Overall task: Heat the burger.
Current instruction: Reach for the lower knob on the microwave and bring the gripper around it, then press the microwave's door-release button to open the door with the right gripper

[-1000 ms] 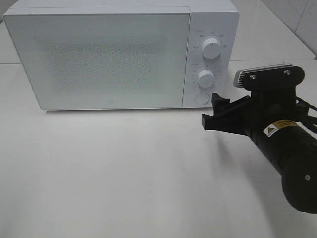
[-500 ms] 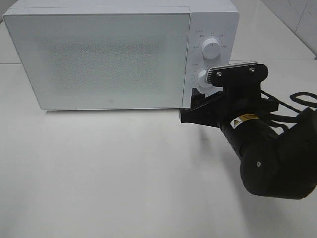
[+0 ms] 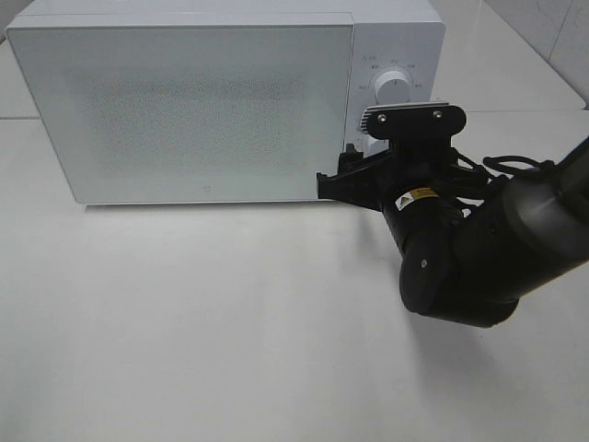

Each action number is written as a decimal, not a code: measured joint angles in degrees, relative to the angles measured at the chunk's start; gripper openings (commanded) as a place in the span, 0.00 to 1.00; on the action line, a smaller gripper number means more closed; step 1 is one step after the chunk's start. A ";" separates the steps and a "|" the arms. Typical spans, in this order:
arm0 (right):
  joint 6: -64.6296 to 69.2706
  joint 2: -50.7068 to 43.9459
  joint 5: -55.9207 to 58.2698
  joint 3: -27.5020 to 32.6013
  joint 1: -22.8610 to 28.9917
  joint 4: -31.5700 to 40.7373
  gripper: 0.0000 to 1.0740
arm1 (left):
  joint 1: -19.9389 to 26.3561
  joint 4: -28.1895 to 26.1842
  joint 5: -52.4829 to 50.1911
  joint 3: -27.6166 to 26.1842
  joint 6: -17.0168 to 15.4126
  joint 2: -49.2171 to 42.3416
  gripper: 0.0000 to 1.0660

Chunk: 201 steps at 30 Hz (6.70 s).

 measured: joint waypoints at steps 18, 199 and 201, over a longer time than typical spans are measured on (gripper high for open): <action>1.20 4.93 1.09 -6.02 -3.15 -0.11 0.69 | 0.00 0.00 0.00 0.00 0.00 0.00 0.82; 100.27 2.12 0.97 -2.58 -4.18 -2.35 0.70 | 0.00 0.00 0.00 0.00 0.00 0.00 0.82; 100.04 1.26 2.29 -0.97 -4.18 -4.41 0.70 | 0.00 0.00 0.00 0.00 0.00 0.00 0.82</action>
